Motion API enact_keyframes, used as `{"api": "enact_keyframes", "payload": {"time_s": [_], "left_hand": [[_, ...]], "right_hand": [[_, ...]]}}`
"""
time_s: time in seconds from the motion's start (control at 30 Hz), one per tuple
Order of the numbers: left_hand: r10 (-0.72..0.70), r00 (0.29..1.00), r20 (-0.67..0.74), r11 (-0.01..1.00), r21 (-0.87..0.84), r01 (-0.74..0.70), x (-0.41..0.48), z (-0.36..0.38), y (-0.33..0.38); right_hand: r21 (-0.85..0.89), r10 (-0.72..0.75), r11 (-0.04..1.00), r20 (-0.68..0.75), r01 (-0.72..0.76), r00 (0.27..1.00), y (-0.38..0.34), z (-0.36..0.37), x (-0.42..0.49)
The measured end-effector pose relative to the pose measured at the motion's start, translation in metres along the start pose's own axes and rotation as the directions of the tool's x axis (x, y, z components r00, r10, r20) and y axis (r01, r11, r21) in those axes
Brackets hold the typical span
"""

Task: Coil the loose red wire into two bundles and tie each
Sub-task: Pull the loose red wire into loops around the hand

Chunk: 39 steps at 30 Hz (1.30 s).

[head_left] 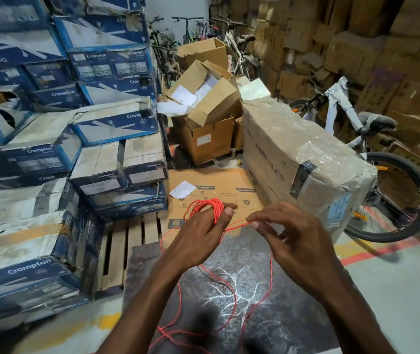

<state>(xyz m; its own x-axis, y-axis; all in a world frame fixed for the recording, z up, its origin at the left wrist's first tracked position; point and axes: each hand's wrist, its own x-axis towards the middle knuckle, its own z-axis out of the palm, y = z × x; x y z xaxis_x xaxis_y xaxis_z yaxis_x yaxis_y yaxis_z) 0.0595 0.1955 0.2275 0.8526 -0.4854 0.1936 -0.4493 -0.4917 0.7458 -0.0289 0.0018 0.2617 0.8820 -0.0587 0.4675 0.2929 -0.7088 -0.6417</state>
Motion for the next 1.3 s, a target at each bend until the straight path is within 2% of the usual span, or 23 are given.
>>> {"api": "enact_keyframes", "payload": {"time_s": [0.1,0.2,0.27,0.37,0.5,0.63,0.7,0.8,1.0,1.17,1.3], "left_hand": [[-0.03,0.998,0.057,0.968,-0.247,0.043,-0.003,0.0,0.001],[-0.097,0.988,0.123,0.863,-0.484,0.145,-0.007,0.002,0.002],[-0.083,0.974,0.21,0.714,-0.67,0.205,-0.01,0.005,0.007],[-0.003,0.956,0.292,0.381,-0.884,0.271,-0.015,0.009,0.015],[0.022,0.945,0.325,0.142,-0.937,0.319,-0.021,0.008,0.018],[0.294,0.911,0.289,-0.087,-0.941,0.327,-0.017,0.006,0.021],[0.373,0.891,0.257,-0.17,-0.926,0.338,-0.015,0.005,0.023],[0.413,0.885,0.215,-0.232,-0.915,0.331,-0.012,0.004,0.025],[0.364,0.907,0.212,-0.253,-0.915,0.315,-0.007,0.008,0.024],[0.175,0.956,0.235,-0.24,-0.932,0.273,-0.006,0.012,0.024],[0.096,0.962,0.255,-0.205,-0.941,0.269,-0.005,0.016,0.027]], "right_hand": [[0.082,0.017,0.997,-0.072,-0.012,0.997,0.004,0.001,0.01],[0.116,0.06,0.992,-0.047,-0.054,0.997,0.013,0.008,0.019],[0.17,0.092,0.981,-0.002,-0.091,0.996,0.017,0.016,0.023],[0.355,0.157,0.916,0.108,-0.186,0.982,0.019,0.024,0.026],[0.486,0.175,0.828,0.252,-0.281,0.952,0.017,0.027,0.029],[0.586,0.188,0.729,0.327,-0.355,0.926,0.01,0.024,0.028],[0.589,0.194,0.705,0.377,-0.396,0.906,0.008,0.023,0.028],[0.627,0.208,0.647,0.402,-0.434,0.892,0.006,0.02,0.027],[0.66,0.221,0.592,0.419,-0.463,0.881,0.005,0.017,0.026],[0.713,0.178,0.521,0.447,-0.469,0.877,0.01,0.018,0.025],[0.729,0.224,0.46,0.457,-0.507,0.861,0.012,0.021,0.028]]}}
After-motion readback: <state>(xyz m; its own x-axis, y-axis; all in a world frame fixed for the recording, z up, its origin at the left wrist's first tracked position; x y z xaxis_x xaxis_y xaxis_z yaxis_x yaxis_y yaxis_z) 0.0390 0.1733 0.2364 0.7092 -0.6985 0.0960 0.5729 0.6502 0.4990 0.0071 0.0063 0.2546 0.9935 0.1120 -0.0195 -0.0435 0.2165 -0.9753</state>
